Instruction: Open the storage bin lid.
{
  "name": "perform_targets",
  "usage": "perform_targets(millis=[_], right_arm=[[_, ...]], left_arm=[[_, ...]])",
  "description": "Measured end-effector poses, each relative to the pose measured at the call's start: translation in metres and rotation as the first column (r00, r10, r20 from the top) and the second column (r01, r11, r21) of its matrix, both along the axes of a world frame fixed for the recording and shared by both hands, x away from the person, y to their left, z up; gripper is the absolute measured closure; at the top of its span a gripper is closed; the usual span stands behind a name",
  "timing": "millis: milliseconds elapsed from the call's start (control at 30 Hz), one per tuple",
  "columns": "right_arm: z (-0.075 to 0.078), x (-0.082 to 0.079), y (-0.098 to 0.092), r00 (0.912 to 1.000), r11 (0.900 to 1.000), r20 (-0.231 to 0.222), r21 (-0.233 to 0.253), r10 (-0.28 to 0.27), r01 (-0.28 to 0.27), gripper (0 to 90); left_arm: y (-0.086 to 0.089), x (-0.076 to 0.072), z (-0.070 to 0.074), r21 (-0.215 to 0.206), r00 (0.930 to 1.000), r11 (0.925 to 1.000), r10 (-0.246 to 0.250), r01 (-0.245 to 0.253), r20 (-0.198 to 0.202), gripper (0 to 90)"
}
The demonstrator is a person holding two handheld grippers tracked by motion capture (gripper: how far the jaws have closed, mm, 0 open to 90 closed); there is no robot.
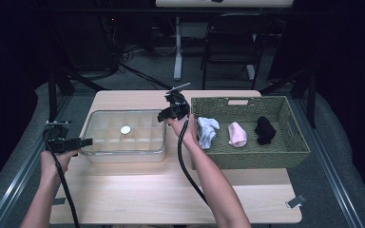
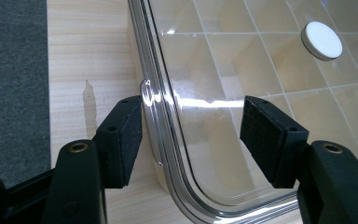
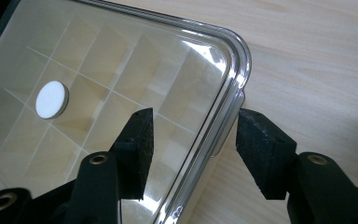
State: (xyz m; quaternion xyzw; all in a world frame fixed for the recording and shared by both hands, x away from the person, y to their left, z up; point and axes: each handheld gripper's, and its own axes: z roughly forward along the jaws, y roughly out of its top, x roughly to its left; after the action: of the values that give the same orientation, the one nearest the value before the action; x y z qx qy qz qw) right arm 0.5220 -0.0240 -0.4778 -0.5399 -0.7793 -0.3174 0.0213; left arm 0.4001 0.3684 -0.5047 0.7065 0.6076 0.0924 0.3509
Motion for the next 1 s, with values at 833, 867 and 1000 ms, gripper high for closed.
perform_targets(millis=[833,867,1000], right_arm=[[-0.015,0.010,0.009,0.9970,0.999,-0.062,-0.026,-0.046,0.044,52.8],[-0.015,0.010,0.008,0.9968,0.999,-0.062,-0.023,-0.050,0.049,53.5],[-0.015,0.010,0.007,0.9949,0.998,-0.074,-0.013,-0.068,0.067,55.6]], left_arm=[[0.003,0.001,-0.003,-0.041,0.9999,0.9992,-0.008,0.007,-0.014,38.8],[0.003,0.001,-0.003,-0.041,0.9999,0.9992,-0.008,0.007,-0.014,38.8],[0.003,0.001,-0.004,-0.068,0.9998,0.9977,0.006,-0.007,-0.019,39.1]])
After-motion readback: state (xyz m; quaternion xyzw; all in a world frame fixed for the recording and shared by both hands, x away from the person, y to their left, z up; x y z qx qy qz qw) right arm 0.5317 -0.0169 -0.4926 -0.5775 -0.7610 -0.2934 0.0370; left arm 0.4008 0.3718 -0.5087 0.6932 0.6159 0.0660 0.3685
